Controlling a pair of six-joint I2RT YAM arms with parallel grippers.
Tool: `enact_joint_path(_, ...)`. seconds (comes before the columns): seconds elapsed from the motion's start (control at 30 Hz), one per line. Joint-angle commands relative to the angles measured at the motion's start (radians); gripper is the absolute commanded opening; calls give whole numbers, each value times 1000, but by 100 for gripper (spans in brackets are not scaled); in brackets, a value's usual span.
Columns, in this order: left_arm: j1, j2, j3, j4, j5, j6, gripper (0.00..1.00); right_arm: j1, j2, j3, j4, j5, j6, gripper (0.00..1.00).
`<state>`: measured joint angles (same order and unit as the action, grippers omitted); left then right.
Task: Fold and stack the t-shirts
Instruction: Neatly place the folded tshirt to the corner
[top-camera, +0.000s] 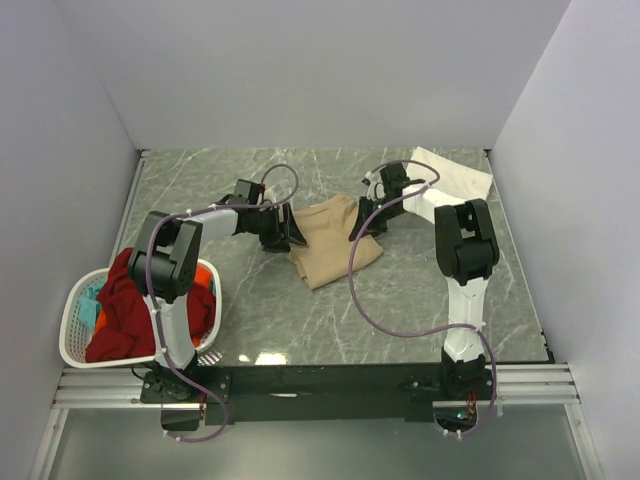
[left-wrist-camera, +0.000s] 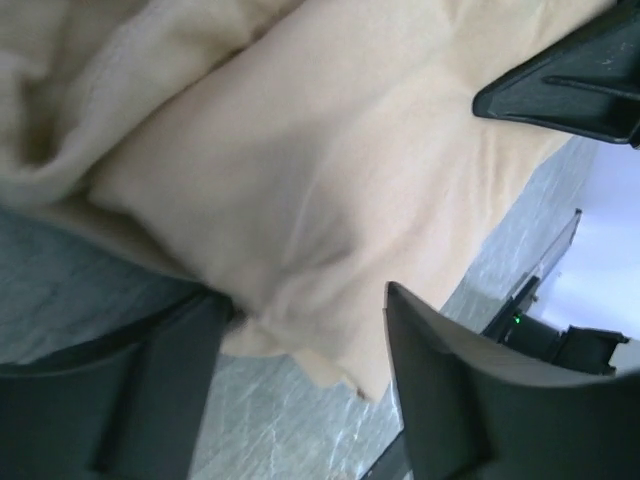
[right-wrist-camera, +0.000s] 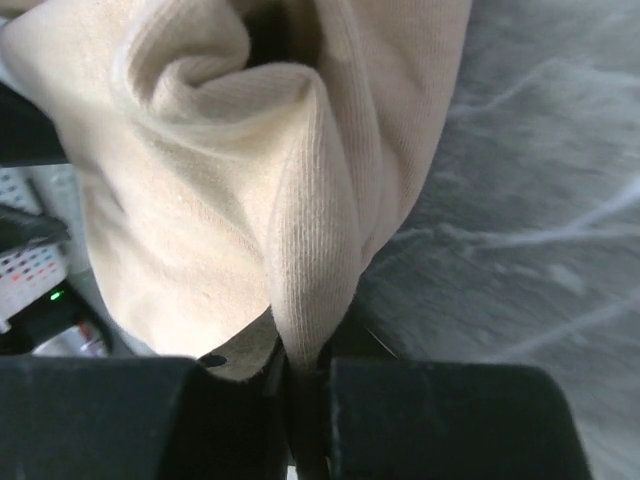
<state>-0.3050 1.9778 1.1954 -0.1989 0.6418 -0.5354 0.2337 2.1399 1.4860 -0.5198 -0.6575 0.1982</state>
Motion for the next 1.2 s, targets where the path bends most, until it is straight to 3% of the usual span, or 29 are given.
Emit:
enact_joint_path(0.0,18,-19,-48,-39,-140,40,74,4,-78,78,-66,128,-34,0)
enact_joint_path(0.2,27,-158,-98,-25,-186,19,84,0,-63,256,-193,287,-59,0)
enact_joint_path(0.57,29,-292,-247,19,-209,-47,86,-23,107,661,-411,626,-52,0)
enact_joint_path(0.93,30,-378,-373,24,-237,-60,87,-108,218,931,-480,783,-35,0)
enact_joint_path(1.17,30,-396,-404,27,-246,-64,87,-165,183,964,-447,819,-28,0)
